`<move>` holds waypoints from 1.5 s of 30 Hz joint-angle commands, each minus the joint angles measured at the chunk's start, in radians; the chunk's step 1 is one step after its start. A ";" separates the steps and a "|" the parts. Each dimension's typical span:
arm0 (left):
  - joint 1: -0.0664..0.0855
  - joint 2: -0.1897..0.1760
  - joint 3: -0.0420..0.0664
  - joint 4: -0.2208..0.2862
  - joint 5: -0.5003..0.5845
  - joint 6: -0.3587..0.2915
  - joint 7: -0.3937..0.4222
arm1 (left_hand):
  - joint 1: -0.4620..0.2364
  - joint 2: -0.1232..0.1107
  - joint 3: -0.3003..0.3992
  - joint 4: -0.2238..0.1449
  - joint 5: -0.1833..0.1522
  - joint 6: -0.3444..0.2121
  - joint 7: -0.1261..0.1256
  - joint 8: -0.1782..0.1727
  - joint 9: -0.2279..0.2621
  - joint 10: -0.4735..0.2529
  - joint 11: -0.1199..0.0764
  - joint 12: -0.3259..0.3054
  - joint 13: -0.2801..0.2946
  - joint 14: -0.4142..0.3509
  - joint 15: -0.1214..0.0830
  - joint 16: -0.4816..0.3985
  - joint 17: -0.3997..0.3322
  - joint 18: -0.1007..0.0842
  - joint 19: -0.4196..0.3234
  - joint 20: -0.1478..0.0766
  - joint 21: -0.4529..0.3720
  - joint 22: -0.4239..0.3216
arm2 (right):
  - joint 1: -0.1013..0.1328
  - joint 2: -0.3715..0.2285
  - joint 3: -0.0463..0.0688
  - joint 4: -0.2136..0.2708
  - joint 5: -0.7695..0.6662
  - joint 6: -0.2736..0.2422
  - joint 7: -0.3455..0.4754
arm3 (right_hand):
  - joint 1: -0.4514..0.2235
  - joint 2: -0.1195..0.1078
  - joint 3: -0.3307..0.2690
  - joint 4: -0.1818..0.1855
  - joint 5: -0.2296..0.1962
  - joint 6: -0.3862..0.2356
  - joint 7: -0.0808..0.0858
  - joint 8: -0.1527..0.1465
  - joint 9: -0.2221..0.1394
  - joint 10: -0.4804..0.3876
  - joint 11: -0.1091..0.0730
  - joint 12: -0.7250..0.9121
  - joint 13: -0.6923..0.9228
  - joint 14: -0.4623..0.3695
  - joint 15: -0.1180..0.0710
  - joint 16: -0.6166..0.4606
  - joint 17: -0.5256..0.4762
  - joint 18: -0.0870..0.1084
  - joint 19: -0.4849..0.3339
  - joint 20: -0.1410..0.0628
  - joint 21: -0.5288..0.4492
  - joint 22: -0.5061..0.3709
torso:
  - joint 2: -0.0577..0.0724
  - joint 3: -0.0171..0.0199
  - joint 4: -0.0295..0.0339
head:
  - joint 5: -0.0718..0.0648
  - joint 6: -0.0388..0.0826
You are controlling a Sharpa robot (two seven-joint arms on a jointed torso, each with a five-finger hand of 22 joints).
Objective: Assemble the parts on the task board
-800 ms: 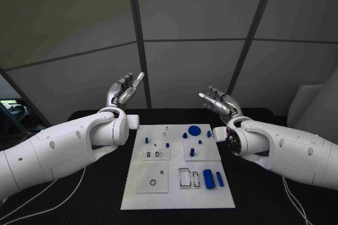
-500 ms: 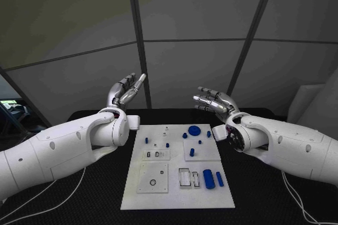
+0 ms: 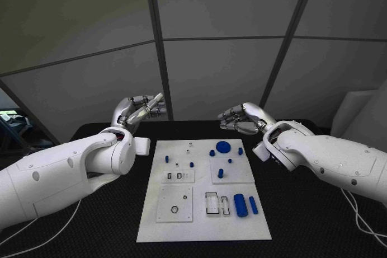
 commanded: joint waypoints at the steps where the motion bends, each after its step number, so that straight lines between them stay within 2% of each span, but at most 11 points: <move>1: -0.001 -0.013 0.001 0.044 -0.078 0.068 -0.002 | 0.023 0.004 0.000 -0.021 -0.005 0.022 -0.009 -0.001 -0.007 0.032 -0.012 -0.003 -0.003 0.030 -0.011 -0.002 0.014 0.014 0.024 -0.012 0.009 0.001 | 0.011 -0.006 0.001 0.013 -0.325 0.057 -0.105 | -0.005 -0.044 0.046 -0.005 -0.004 0.125 -0.013 -0.009 0.001 0.150 -0.039 -0.027 0.003 0.214 -0.060 0.030 0.015 0.012 0.127 -0.056 0.118 0.052 | 0.033 -0.0031 0.0100 | -0.010 0.006; 5: -0.003 -0.035 0.002 0.090 -0.111 0.078 -0.009 | 0.038 0.003 -0.004 -0.037 -0.005 0.034 -0.014 -0.014 -0.017 0.058 -0.020 -0.017 -0.007 0.059 -0.020 -0.007 0.032 0.013 0.043 -0.021 0.017 0.001 | 0.034 -0.007 0.002 0.026 -0.471 0.087 -0.164 | -0.001 -0.062 0.043 -0.002 -0.012 0.162 -0.032 -0.010 0.002 0.204 -0.066 -0.034 0.004 0.346 -0.098 0.075 0.044 0.013 0.194 -0.099 0.218 0.107 | 0.058 -0.0029 0.0143 | -0.012 0.018; 9: -0.003 -0.049 0.003 0.112 -0.126 0.080 -0.018 | 0.038 -0.001 -0.010 -0.039 -0.006 0.034 -0.014 -0.020 -0.020 0.060 -0.019 -0.024 -0.009 0.066 -0.021 -0.009 0.038 0.013 0.048 -0.023 0.019 0.001 | 0.045 -0.003 0.002 0.038 -0.595 0.130 -0.221 | -0.012 -0.079 0.035 0.011 -0.018 0.183 -0.049 -0.017 0.001 0.245 -0.088 -0.040 0.005 0.474 -0.126 0.150 0.091 0.012 0.258 -0.136 0.317 0.163 | 0.077 -0.0047 0.0184 | -0.019 0.019; 11: -0.003 -0.057 0.003 0.122 -0.130 0.081 -0.022 | 0.036 -0.003 -0.013 -0.040 -0.006 0.034 -0.014 -0.022 -0.021 0.061 -0.019 -0.026 -0.010 0.068 -0.021 -0.010 0.041 0.013 0.049 -0.023 0.020 0.001 | 0.048 0.003 0.002 0.043 -0.654 0.150 -0.250 | -0.013 -0.091 0.042 0.018 -0.019 0.190 -0.056 -0.026 0.001 0.255 -0.092 -0.052 0.005 0.489 -0.136 0.224 0.132 0.010 0.268 -0.147 0.368 0.194 | 0.088 -0.0054 0.0198 | -0.019 0.022; 12: -0.003 -0.061 0.003 0.127 -0.132 0.083 -0.024 | 0.032 -0.005 -0.017 -0.039 -0.006 0.033 -0.013 -0.025 -0.022 0.061 -0.018 -0.030 -0.010 0.069 -0.021 -0.012 0.043 0.012 0.051 -0.024 0.020 0.001 | 0.050 0.007 0.002 0.045 -0.684 0.160 -0.264 | -0.020 -0.095 0.047 0.026 -0.020 0.186 -0.058 -0.035 -0.001 0.249 -0.095 -0.056 0.004 0.486 -0.133 0.268 0.157 0.009 0.269 -0.149 0.395 0.212 | 0.094 -0.0063 0.0211 | -0.017 0.025; 14: -0.003 -0.065 0.003 0.133 -0.133 0.087 -0.026 | 0.030 -0.006 -0.020 -0.038 -0.006 0.033 -0.013 -0.027 -0.022 0.060 -0.018 -0.033 -0.011 0.069 -0.020 -0.014 0.045 0.012 0.051 -0.024 0.021 0.001 | 0.051 0.014 0.002 0.047 -0.723 0.172 -0.283 | -0.026 -0.109 0.052 0.034 -0.020 0.185 -0.057 -0.043 -0.001 0.225 -0.093 -0.056 0.003 0.483 -0.131 0.327 0.190 0.009 0.270 -0.150 0.428 0.233 | 0.103 -0.0076 0.0244 | -0.019 0.031; 21: -0.005 -0.075 0.003 0.147 -0.118 0.092 -0.030 | 0.025 -0.007 -0.026 -0.037 -0.006 0.033 -0.012 -0.031 -0.023 0.059 -0.017 -0.038 -0.012 0.069 -0.019 -0.018 0.048 0.012 0.052 -0.023 0.021 0.000 | 0.053 0.037 0.002 0.041 -0.807 0.193 -0.332 | -0.038 -0.138 0.082 0.065 -0.017 0.188 -0.064 -0.047 0.000 0.221 -0.095 -0.055 0.007 0.479 -0.134 0.502 0.289 0.010 0.257 -0.149 0.542 0.312 | 0.122 -0.0123 0.0325 | -0.025 0.029; 23: -0.006 -0.077 0.003 0.150 -0.116 0.093 -0.029 | 0.024 -0.006 -0.028 -0.037 -0.006 0.033 -0.011 -0.032 -0.024 0.057 -0.016 -0.041 -0.012 0.069 -0.019 -0.020 0.050 0.012 0.052 -0.023 0.021 0.000 | 0.054 0.041 0.002 0.038 -0.821 0.197 -0.342 | -0.041 -0.146 0.086 0.074 -0.018 0.187 -0.065 -0.047 0.000 0.211 -0.094 -0.055 0.007 0.478 -0.134 0.543 0.312 -0.001 0.282 -0.149 0.610 0.394 | 0.128 -0.0147 0.0354 | -0.027 0.030; 29: -0.006 -0.080 0.003 0.157 -0.114 0.098 -0.033 | 0.021 -0.005 -0.034 -0.037 -0.006 0.031 -0.009 -0.038 -0.025 0.050 -0.014 -0.051 -0.014 0.069 -0.017 -0.026 0.054 0.011 0.053 -0.023 0.022 -0.001 | 0.054 0.048 0.002 0.038 -0.838 0.223 -0.369 | -0.036 -0.160 0.095 0.092 -0.019 0.179 -0.065 -0.046 0.000 0.188 -0.090 -0.053 0.009 0.473 -0.131 0.708 0.468 -0.018 0.314 -0.146 0.731 0.537 | 0.134 -0.0167 0.0377 | -0.027 0.034; 32: -0.006 -0.082 0.003 0.160 -0.114 0.099 -0.035 | 0.019 -0.004 -0.039 -0.037 -0.006 0.032 -0.008 -0.041 -0.025 0.050 -0.013 -0.056 -0.014 0.077 -0.019 -0.025 0.060 0.012 0.057 -0.023 0.025 0.000 | 0.054 0.049 0.002 0.044 -0.845 0.244 -0.390 | -0.035 -0.164 0.096 0.100 -0.020 0.179 -0.064 -0.046 0.000 0.175 -0.088 -0.054 0.009 0.469 -0.130 0.765 0.526 -0.023 0.322 -0.144 0.767 0.579 | 0.137 -0.0167 0.0398 | -0.036 0.034; 45: -0.006 -0.088 0.003 0.157 -0.113 0.098 -0.037 | 0.019 -0.004 -0.047 -0.040 -0.005 0.030 -0.006 -0.049 -0.025 0.047 -0.011 -0.066 -0.014 0.066 -0.015 -0.039 0.065 0.011 0.066 -0.023 0.033 0.003 | 0.054 0.077 0.002 0.023 -0.858 0.283 -0.406 | -0.020 -0.168 0.107 0.111 -0.012 0.174 -0.063 -0.046 0.000 0.151 -0.084 -0.050 0.011 0.463 -0.127 0.897 0.672 -0.034 0.342 -0.140 0.843 0.671 | 0.144 -0.0149 0.0389 | -0.029 0.034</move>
